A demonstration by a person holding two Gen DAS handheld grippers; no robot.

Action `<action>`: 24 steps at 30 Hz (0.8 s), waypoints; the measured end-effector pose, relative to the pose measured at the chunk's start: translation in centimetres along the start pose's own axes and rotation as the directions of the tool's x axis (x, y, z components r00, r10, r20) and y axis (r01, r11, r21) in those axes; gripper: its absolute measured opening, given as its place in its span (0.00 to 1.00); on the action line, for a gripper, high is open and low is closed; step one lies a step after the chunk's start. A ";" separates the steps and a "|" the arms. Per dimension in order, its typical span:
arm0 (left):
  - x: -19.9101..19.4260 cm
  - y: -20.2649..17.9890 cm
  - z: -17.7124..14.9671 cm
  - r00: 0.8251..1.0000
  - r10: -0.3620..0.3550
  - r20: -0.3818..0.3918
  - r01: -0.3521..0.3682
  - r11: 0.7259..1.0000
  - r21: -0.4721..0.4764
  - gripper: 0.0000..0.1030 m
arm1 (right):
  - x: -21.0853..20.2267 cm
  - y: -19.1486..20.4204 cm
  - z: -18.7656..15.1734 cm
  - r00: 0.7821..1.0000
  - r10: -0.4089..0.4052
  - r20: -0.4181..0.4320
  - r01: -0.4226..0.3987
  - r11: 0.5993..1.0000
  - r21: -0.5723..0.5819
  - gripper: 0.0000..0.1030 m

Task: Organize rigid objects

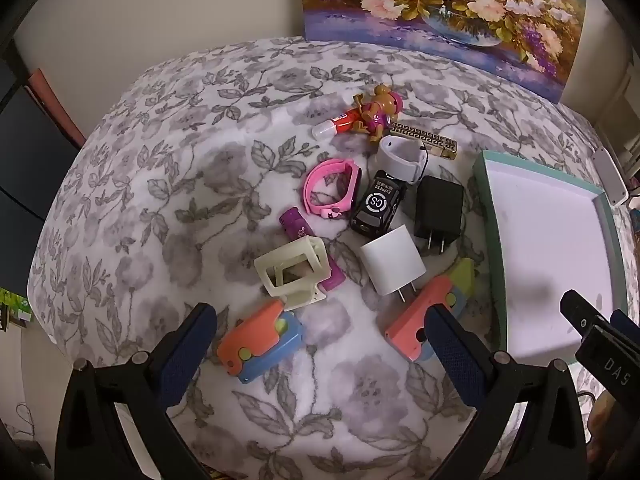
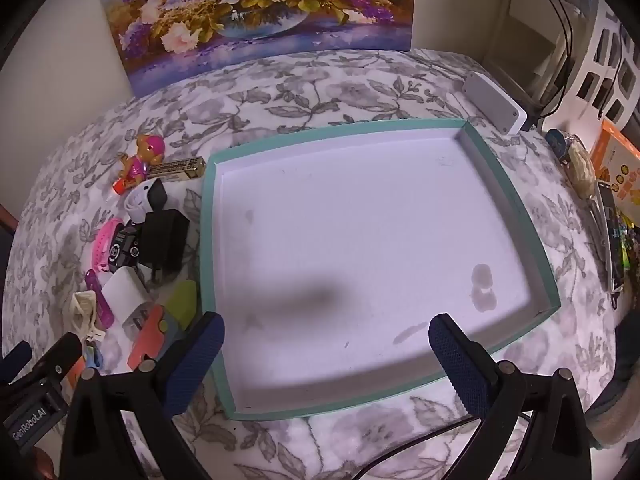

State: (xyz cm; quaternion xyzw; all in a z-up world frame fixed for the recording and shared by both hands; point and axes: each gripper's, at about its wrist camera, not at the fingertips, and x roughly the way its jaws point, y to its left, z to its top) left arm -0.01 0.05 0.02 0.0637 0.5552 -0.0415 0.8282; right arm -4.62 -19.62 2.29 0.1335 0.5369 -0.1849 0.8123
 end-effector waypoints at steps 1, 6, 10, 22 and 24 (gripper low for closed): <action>0.0 0.0 0.0 1.000 0.006 0.002 -0.006 1.000 0.002 1.00 | 0.0 0.0 0.0 1.000 0.000 0.000 0.000 1.000 -0.001 1.00; -0.1 0.1 0.3 1.000 0.025 -0.003 -0.025 1.000 -0.001 1.00 | -0.2 0.5 -0.1 1.000 0.005 0.002 -0.005 1.000 -0.010 1.00; -0.2 0.4 0.3 1.000 0.031 -0.002 -0.031 1.000 -0.004 1.00 | -0.2 0.4 0.1 1.000 0.025 0.000 -0.025 1.000 -0.013 1.00; -0.1 -0.1 0.2 0.999 0.044 0.003 -0.044 0.999 0.004 1.00 | -0.5 0.8 0.1 0.997 0.083 0.002 -0.082 0.996 -0.038 1.00; -0.1 -0.1 0.2 0.999 0.043 0.003 -0.043 0.999 0.003 1.00 | -0.7 0.9 0.1 0.995 0.101 0.005 -0.101 0.994 -0.044 1.00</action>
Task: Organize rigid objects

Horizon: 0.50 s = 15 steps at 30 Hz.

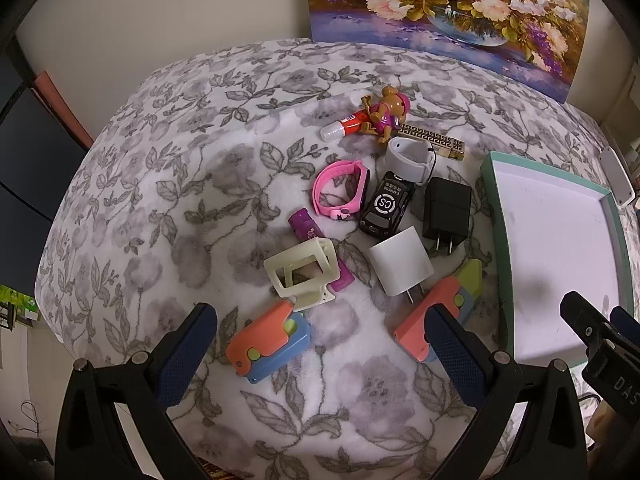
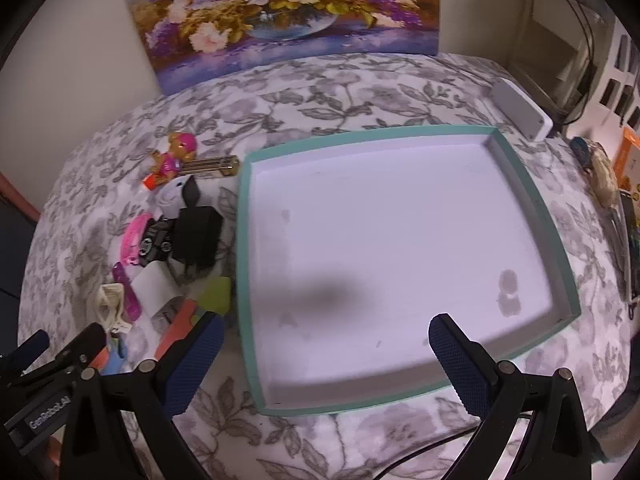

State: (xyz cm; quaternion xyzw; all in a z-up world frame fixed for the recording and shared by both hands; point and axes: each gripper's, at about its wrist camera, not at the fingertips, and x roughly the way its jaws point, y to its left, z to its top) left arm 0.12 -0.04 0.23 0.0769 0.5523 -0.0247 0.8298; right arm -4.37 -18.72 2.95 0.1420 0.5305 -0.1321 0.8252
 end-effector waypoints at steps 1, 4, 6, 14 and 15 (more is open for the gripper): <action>0.0 0.0 0.0 1.000 0.000 0.000 0.000 1.000 0.000 1.00 | 0.0 0.1 -0.1 1.000 0.008 0.002 -0.008 1.000 0.000 1.00; 0.0 0.0 0.0 1.000 0.000 0.000 0.000 1.000 -0.001 1.00 | 0.1 0.1 -0.2 1.000 0.022 -0.006 -0.022 1.000 0.001 1.00; 0.0 0.0 0.0 1.000 0.000 0.001 0.000 1.000 0.000 1.00 | 0.1 0.2 -0.1 1.000 0.023 -0.008 -0.023 1.000 0.003 1.00; -0.1 0.3 0.0 1.000 0.008 -0.001 -0.008 1.000 -0.006 1.00 | 0.3 0.3 -0.2 1.000 0.015 -0.020 -0.015 1.000 -0.011 1.00; 0.0 0.3 0.0 1.000 0.009 -0.001 -0.009 1.000 -0.008 1.00 | 0.3 0.4 -0.2 1.000 0.017 -0.020 -0.017 1.000 -0.013 1.00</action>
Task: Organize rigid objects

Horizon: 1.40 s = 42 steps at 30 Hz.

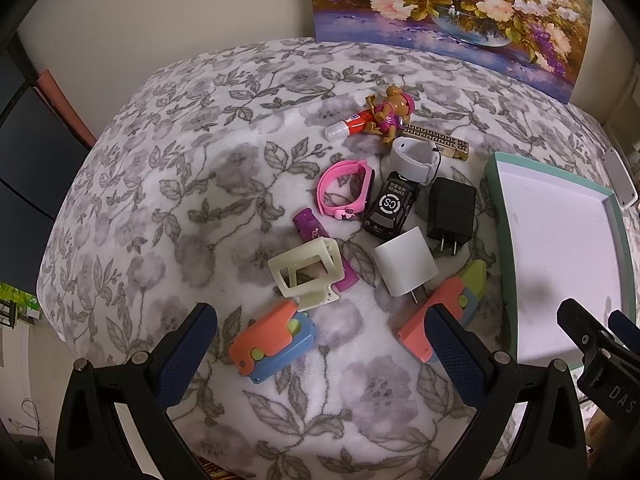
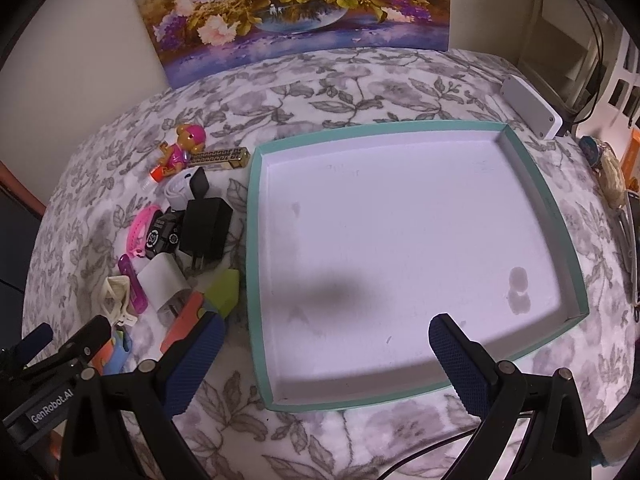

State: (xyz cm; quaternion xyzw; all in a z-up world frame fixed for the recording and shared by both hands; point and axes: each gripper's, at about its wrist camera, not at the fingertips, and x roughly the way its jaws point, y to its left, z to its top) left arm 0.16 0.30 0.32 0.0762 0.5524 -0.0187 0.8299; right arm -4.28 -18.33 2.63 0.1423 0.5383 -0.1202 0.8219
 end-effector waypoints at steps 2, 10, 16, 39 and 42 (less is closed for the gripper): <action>0.1 0.0 0.0 1.000 0.001 -0.001 -0.001 1.000 -0.004 1.00 | 0.0 0.2 0.0 1.000 -0.001 0.001 0.001 1.000 -0.009 1.00; 0.2 0.0 0.0 1.000 0.004 -0.002 -0.004 1.000 -0.014 1.00 | 0.0 0.3 0.0 1.000 -0.003 0.004 0.003 1.000 -0.020 1.00; 0.2 0.0 0.0 1.000 0.005 -0.003 -0.005 1.000 -0.015 1.00 | 0.2 0.4 -0.1 1.000 -0.015 -0.008 0.015 0.999 -0.033 1.00; 0.8 0.6 -0.1 1.000 0.004 -0.016 -0.005 0.999 -0.040 1.00 | 0.6 1.4 -0.3 1.000 -0.021 -0.019 0.020 0.997 -0.070 1.00; 1.2 1.0 -0.1 1.000 0.004 -0.027 -0.005 0.999 -0.050 1.00 | 0.8 1.6 -0.3 0.999 -0.021 -0.028 0.019 0.997 -0.071 1.00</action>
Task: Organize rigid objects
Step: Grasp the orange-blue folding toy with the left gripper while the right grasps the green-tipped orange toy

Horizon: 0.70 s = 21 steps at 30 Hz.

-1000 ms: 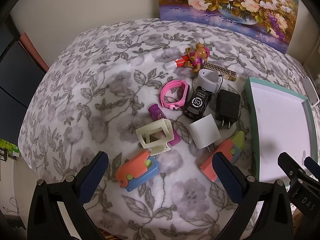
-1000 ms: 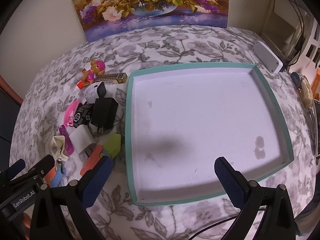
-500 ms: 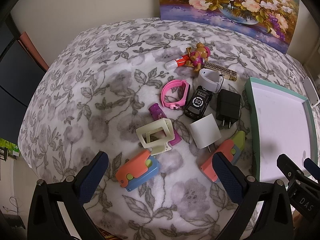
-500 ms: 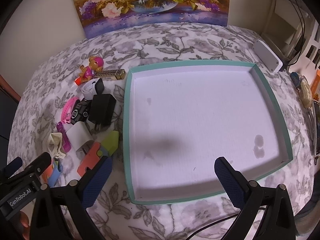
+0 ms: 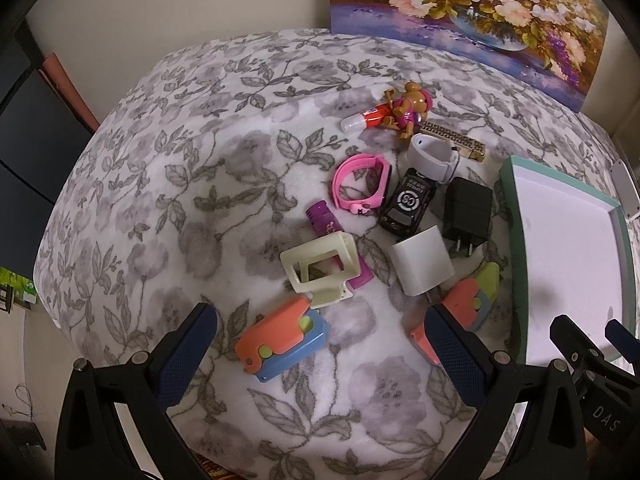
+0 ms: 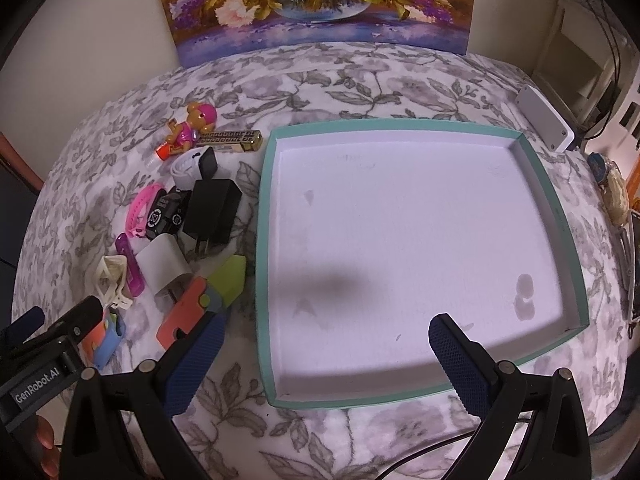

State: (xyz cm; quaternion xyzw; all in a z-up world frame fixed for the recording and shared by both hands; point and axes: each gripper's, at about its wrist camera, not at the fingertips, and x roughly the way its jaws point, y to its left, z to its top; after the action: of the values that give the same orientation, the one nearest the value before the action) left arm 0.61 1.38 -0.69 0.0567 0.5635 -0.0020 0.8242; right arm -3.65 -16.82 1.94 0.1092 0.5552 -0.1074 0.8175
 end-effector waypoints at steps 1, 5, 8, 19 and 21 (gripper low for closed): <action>0.3 0.3 0.0 1.000 0.002 -0.010 -0.002 1.000 -0.010 1.00 | 0.1 0.1 0.0 1.000 0.002 -0.002 -0.002 1.000 -0.004 1.00; 1.6 1.8 -0.2 0.999 0.011 -0.047 -0.014 0.998 -0.064 1.00 | 0.7 1.4 0.0 0.999 0.034 -0.024 -0.035 0.998 -0.043 1.00; 2.7 3.0 -0.5 0.996 0.020 -0.082 -0.029 0.994 -0.102 1.00 | 1.4 2.3 -0.2 0.997 0.056 -0.049 -0.060 0.996 -0.068 1.00; 6.1 3.7 -1.9 0.980 -0.013 -0.199 -0.018 0.988 -0.153 0.95 | 2.0 3.9 -0.2 0.997 0.042 -0.058 -0.049 0.990 -0.131 1.00; 6.5 3.9 -2.0 0.978 -0.026 -0.207 -0.010 0.985 -0.171 0.82 | 2.1 4.3 -0.2 0.997 0.045 -0.056 -0.053 0.987 -0.154 1.00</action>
State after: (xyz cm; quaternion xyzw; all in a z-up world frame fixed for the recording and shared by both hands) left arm 1.38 5.85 -7.06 -0.0166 0.6449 0.0489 0.7626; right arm -1.77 -12.77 0.17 0.0614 0.5804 -0.0409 0.8109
